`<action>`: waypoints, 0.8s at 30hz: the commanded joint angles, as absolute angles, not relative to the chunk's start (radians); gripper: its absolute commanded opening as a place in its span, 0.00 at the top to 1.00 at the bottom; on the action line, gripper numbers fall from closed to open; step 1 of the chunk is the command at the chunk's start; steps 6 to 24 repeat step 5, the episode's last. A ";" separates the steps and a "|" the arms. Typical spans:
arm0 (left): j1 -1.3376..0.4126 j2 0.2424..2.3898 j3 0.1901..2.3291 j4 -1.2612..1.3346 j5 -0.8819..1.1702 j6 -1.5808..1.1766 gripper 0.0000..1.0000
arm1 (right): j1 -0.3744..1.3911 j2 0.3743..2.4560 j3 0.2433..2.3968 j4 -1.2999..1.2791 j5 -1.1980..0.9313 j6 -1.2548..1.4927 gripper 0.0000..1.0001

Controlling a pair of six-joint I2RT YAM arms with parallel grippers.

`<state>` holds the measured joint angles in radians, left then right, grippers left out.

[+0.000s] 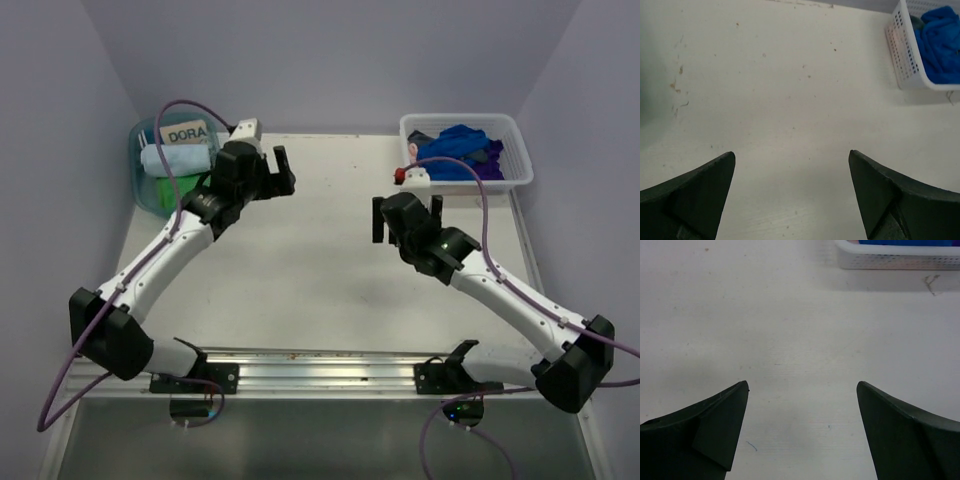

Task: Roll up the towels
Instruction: Place the rolled towel into the container

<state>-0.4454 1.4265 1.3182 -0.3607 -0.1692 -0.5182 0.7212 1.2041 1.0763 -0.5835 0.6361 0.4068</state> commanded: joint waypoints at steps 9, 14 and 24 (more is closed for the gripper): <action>-0.520 1.261 1.177 -0.376 -0.170 -0.397 0.01 | 0.721 1.078 1.016 -0.581 0.825 0.468 0.07; -0.520 1.261 1.177 -0.376 -0.170 -0.397 0.01 | 0.721 1.078 1.016 -0.581 0.825 0.468 0.07; -0.520 1.261 1.177 -0.376 -0.170 -0.397 0.01 | 0.721 1.078 1.016 -0.581 0.825 0.468 0.07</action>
